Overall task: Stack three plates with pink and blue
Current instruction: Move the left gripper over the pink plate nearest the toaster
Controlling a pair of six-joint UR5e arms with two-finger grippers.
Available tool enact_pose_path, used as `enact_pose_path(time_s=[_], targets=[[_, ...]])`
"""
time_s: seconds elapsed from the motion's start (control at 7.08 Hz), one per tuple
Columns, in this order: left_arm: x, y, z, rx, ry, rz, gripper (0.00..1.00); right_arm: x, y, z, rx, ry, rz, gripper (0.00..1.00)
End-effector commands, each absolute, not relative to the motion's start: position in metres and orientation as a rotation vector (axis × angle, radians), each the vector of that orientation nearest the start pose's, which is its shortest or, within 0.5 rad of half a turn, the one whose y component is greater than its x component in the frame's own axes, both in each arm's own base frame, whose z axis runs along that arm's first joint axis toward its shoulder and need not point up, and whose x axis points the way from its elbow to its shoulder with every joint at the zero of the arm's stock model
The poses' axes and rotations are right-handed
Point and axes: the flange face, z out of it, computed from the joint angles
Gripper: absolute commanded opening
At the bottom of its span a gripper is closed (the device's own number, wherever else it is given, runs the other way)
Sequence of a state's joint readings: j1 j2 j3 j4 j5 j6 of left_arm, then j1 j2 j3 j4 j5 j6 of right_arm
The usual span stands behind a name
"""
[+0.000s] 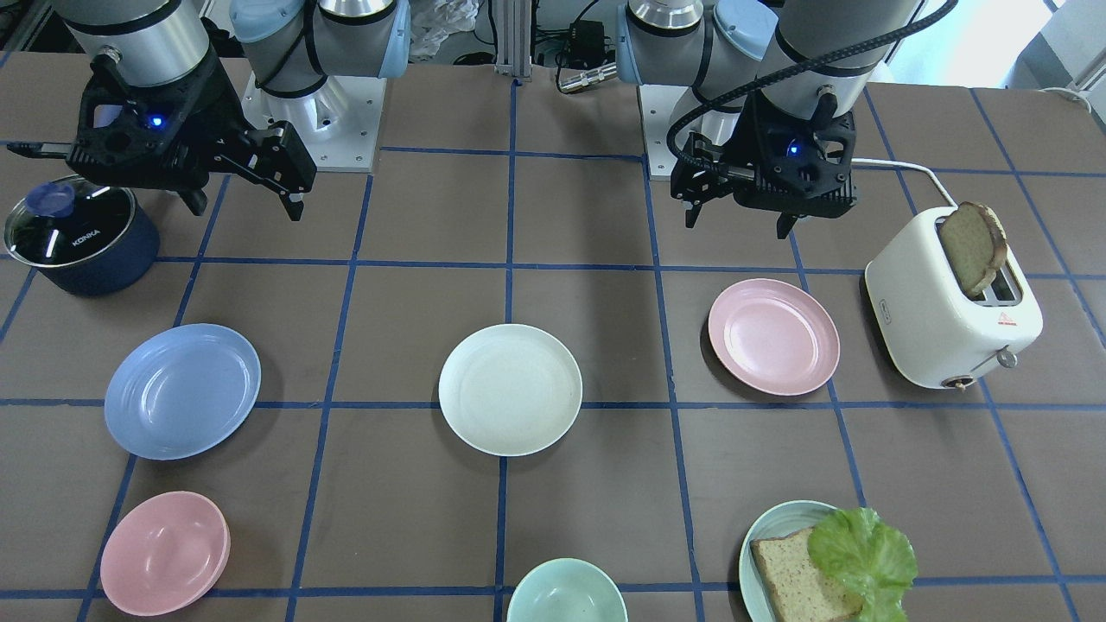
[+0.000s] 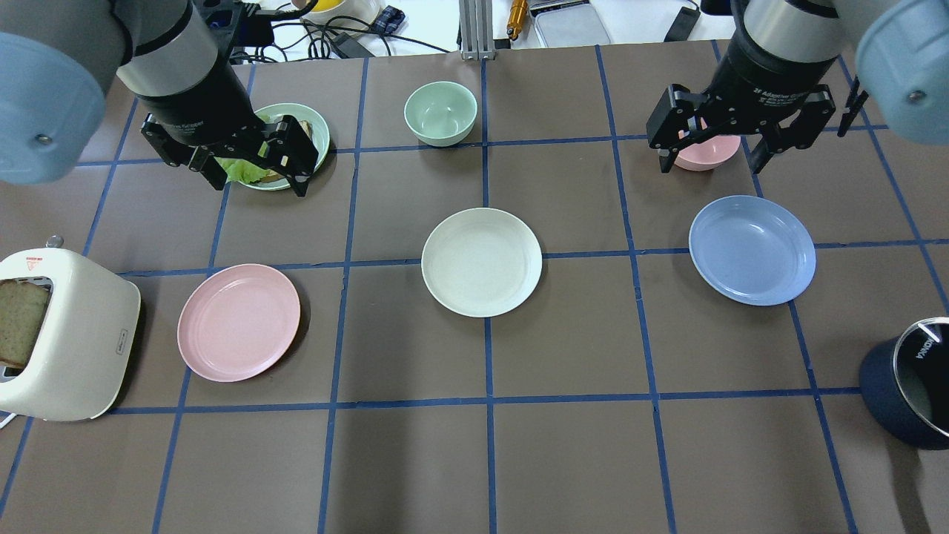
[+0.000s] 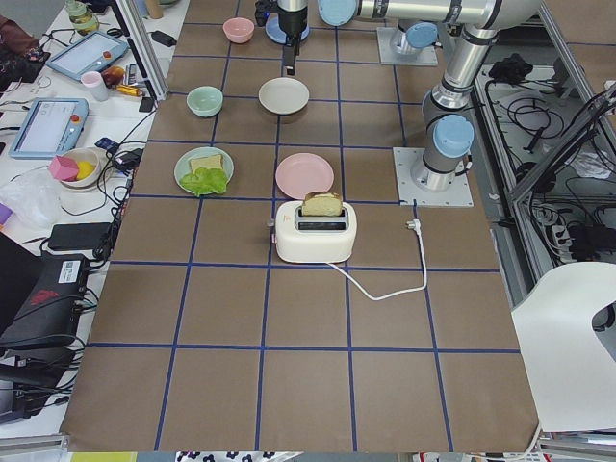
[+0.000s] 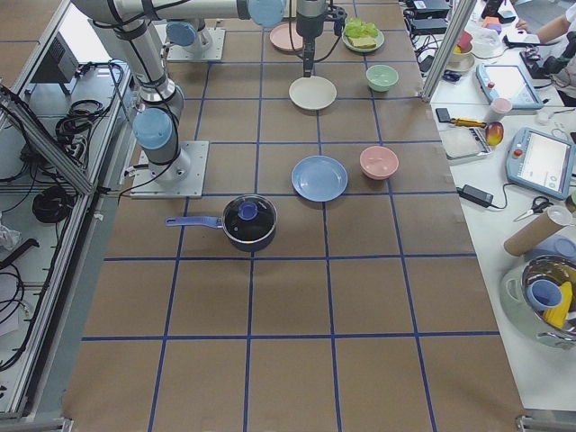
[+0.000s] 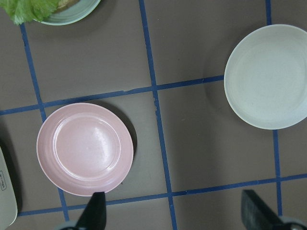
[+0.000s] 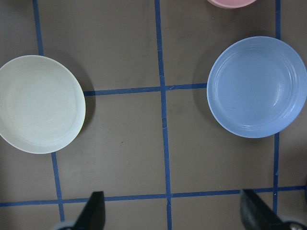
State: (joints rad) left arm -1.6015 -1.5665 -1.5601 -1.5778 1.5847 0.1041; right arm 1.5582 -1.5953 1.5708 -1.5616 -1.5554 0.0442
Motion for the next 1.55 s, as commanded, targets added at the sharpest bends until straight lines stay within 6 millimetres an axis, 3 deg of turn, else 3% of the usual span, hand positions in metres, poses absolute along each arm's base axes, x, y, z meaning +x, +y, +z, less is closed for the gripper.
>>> enact_pose_path(time_s=[0.0,0.71,0.85,1.13,1.27,1.41], targets=[[-0.147,-0.491,0.494,0.211,3.117,-0.011,1.00,0.128,-0.485,0.499,0.089,3.125,-0.024,1.00],[-0.147,-0.496,0.476,0.213,3.119,0.022,1.00,0.128,-0.485,0.500,0.091,3.124,-0.031,1.00],[-0.147,-0.494,0.459,0.209,3.119,0.068,1.00,0.127,-0.485,0.500,0.089,3.125,-0.024,1.00],[-0.147,-0.495,0.408,0.215,3.118,-0.035,1.00,0.128,-0.486,0.505,0.093,3.126,-0.043,1.00],[-0.146,-0.481,0.374,0.213,3.117,-0.028,1.00,0.127,-0.485,0.503,0.081,3.125,-0.026,1.00],[-0.145,-0.464,0.347,0.208,3.114,-0.037,0.90,0.127,-0.485,0.502,0.081,3.127,-0.017,1.00]])
